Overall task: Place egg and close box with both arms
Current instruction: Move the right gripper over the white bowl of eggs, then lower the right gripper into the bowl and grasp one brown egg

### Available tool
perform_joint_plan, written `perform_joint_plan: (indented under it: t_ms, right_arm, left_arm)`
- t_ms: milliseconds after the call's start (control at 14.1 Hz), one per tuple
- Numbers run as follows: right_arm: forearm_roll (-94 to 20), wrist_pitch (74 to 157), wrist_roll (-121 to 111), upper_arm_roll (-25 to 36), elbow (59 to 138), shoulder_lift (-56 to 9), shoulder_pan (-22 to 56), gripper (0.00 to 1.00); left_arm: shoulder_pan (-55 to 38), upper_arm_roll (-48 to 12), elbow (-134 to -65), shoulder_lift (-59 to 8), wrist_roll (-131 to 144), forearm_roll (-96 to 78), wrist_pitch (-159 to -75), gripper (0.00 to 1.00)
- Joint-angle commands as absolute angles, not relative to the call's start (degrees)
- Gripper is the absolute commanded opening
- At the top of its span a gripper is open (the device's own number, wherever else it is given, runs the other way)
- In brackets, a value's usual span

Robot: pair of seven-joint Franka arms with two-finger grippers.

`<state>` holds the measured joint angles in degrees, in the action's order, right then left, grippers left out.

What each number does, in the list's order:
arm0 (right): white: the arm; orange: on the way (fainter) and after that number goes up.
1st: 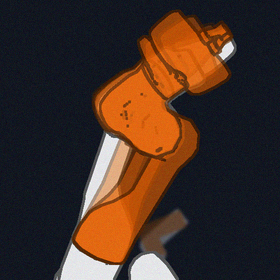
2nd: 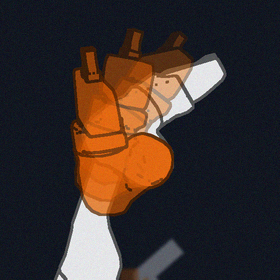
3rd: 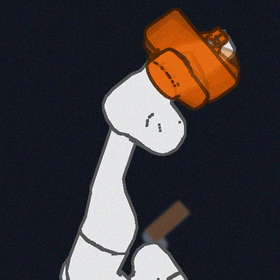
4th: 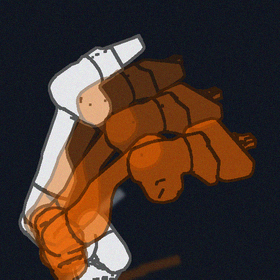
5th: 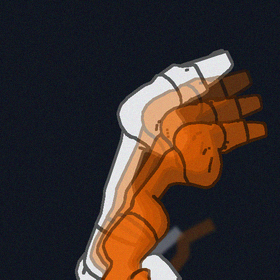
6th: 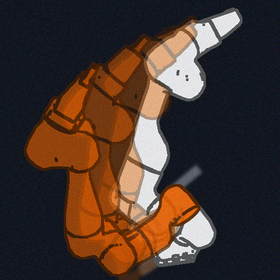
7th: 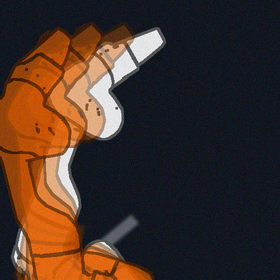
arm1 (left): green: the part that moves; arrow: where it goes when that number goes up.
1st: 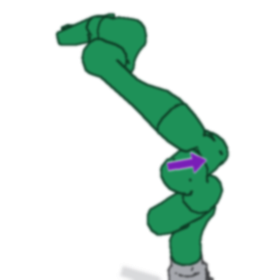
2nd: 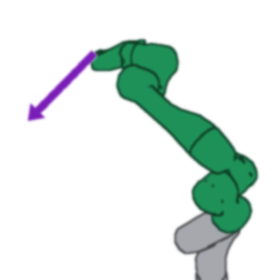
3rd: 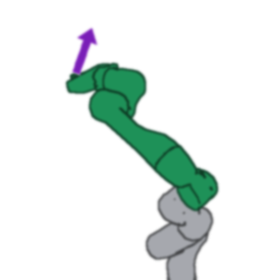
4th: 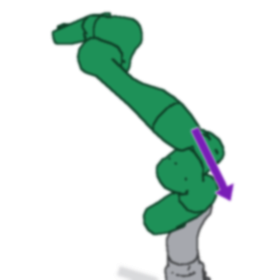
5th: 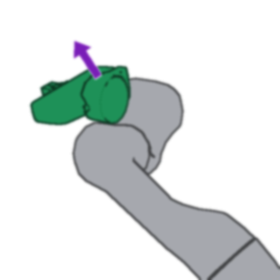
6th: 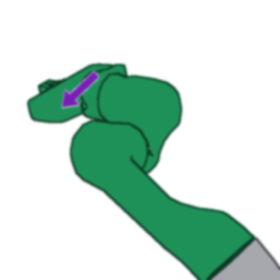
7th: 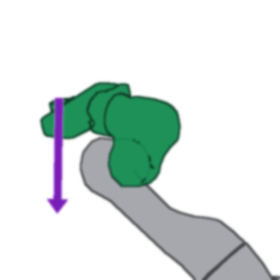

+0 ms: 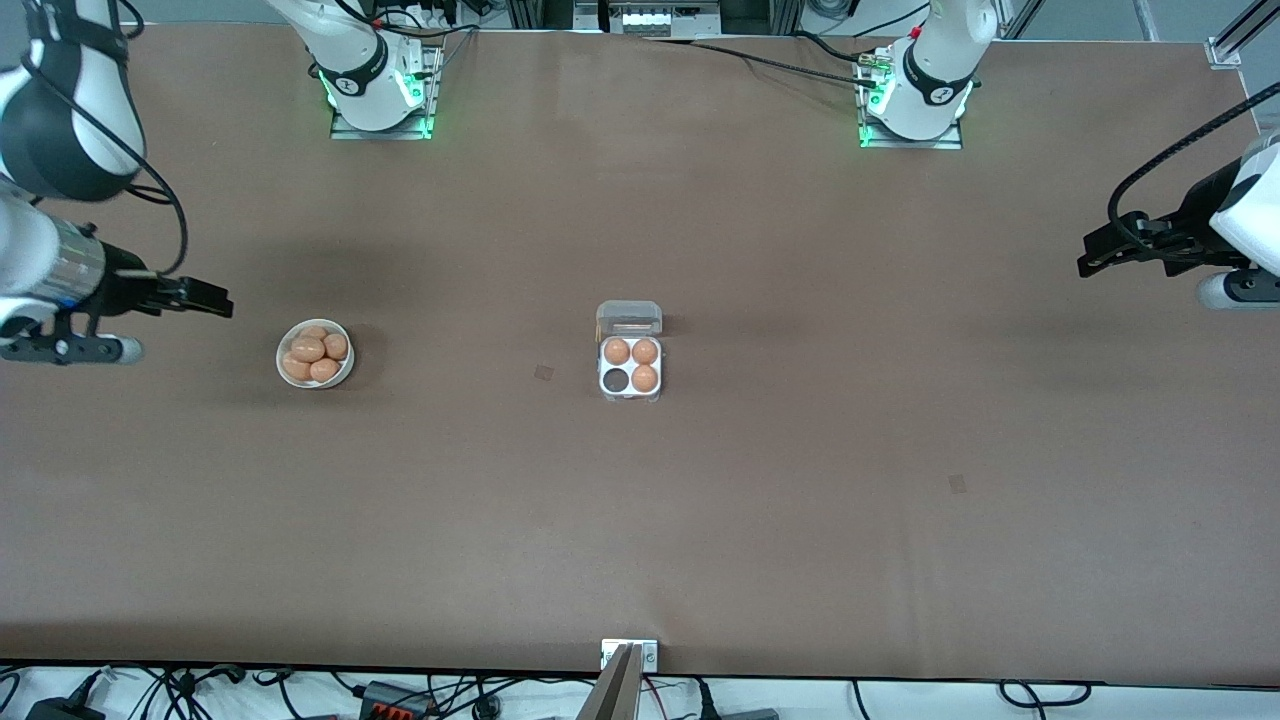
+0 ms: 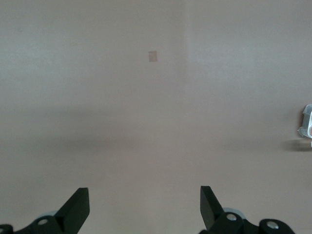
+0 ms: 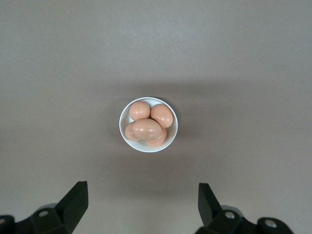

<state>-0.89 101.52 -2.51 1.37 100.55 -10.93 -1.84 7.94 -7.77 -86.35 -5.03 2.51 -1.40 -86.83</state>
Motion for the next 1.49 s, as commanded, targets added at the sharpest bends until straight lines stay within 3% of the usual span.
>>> perform_joint_plan:
  t_ms: [0,566,1132,1415]
  right_arm:
    - [-0.79,102.30,-2.29,0.88,100.99,-13.43,-1.50,1.00]
    - [-0.79,105.90,-15.97,0.79,102.13,-22.58,-0.62,1.00]
    - [-0.79,105.73,-14.58,0.88,103.00,-24.70,-0.62,1.00]
    - [-0.88,106.35,-32.14,0.97,104.85,-24.35,-1.05,1.00]
  left_arm:
    - [9.40,-7.82,-85.69,-5.45,2.02,-1.23,-86.75,1.00]
    - [7.65,-8.61,-86.22,-5.27,8.62,-3.61,-87.45,1.00]
    - [7.82,-11.86,-85.69,-5.19,8.18,2.01,-86.66,1.00]
    - [7.82,-12.04,-85.78,-5.01,3.25,2.46,-86.31,1.00]
